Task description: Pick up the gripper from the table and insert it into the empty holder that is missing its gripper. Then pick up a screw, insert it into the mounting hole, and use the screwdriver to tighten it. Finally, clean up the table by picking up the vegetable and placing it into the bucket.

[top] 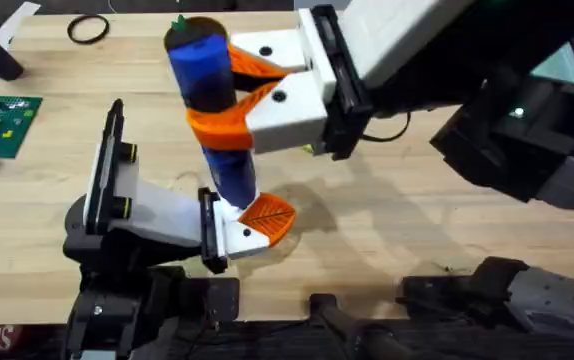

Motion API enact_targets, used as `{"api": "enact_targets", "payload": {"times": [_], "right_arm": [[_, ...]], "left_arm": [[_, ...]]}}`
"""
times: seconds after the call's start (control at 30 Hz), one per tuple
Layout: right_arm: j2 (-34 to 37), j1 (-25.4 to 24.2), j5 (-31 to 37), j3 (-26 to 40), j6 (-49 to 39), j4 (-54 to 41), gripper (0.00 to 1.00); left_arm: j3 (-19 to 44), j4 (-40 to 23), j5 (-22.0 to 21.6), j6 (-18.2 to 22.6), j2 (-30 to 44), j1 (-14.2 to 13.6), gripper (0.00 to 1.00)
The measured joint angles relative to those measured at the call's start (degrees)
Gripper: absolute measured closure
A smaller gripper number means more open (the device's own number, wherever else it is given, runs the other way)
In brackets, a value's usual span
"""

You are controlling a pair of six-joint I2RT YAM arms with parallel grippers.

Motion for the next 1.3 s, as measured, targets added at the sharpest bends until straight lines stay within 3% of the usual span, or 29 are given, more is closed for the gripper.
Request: {"api": "enact_targets", "payload": {"times": [0.53,0.87,1.03,1.3], "right_arm": [[-0.6,0.0,-3.0,0.5,-5.0,-2.3,0.934],[2.1,-1.4,-5.0,-1.5,5.5,16.9,0.934],[2.1,-4.3,-5.0,0.9,8.4,18.9,0.934],[2.0,-4.5,-5.0,1.5,8.8,20.0,0.934]], "left_arm": [[0.0,0.0,0.0,0.2,0.0,0.0,0.991],[0.0,0.2,-1.0,1.3,-0.1,0.0,0.99],[0.0,0.2,-0.9,1.3,-0.1,0.0,0.99],[0.0,0.2,-0.9,1.3,-0.1,0.0,0.989]]}}
